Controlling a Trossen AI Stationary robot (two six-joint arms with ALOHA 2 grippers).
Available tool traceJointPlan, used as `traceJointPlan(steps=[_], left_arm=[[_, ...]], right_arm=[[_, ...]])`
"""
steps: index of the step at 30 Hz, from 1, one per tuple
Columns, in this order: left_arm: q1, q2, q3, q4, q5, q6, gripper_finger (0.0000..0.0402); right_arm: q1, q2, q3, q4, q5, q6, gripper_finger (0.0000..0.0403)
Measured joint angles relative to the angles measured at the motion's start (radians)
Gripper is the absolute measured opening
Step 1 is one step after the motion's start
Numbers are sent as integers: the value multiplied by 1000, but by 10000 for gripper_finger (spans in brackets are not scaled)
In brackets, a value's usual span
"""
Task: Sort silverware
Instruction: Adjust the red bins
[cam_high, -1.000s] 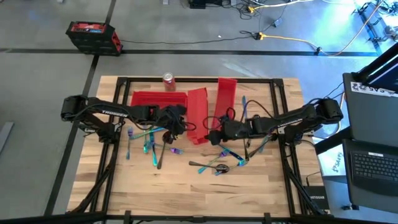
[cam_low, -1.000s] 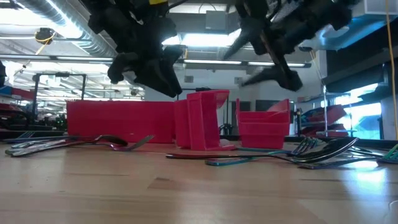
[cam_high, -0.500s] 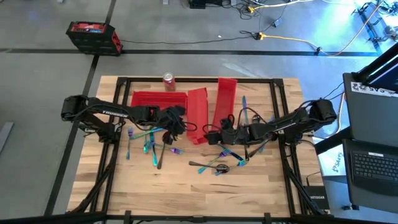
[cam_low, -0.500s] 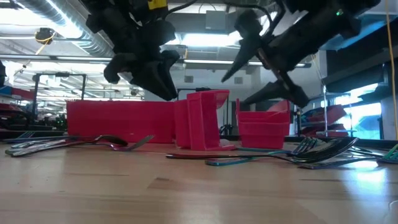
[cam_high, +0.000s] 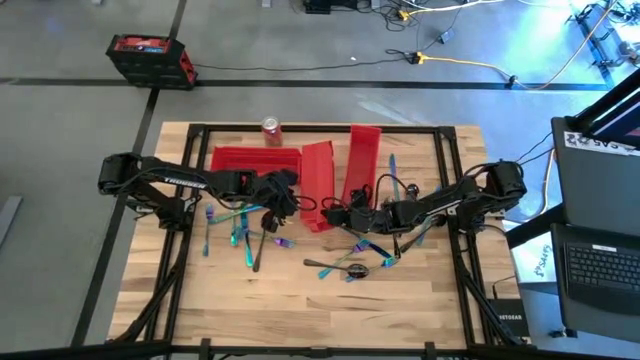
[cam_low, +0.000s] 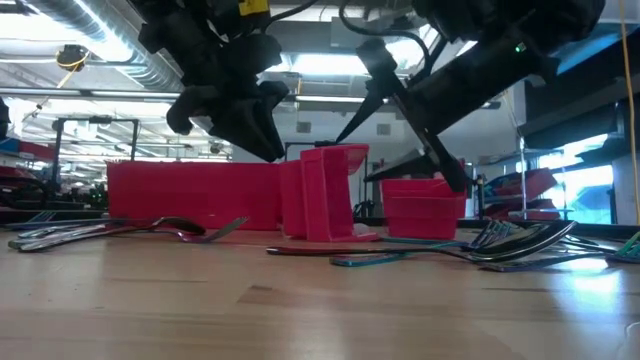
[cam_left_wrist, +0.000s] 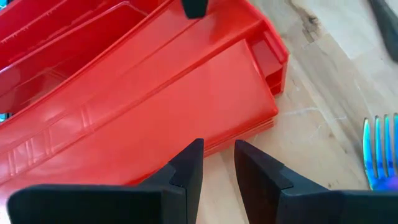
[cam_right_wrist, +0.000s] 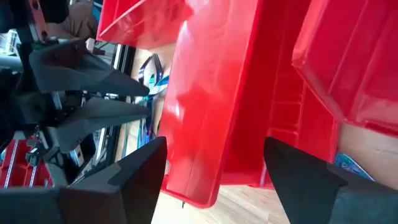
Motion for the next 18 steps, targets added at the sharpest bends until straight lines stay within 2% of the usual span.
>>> traceJointPlan(steps=[8,18], left_arm=[[1,0,0,1,3,0,78],[4,0,0,24,3,-4,78]], right_arm=[[0,17,18,26,25,-1,244],[0,17,44,12,35,-2,140]])
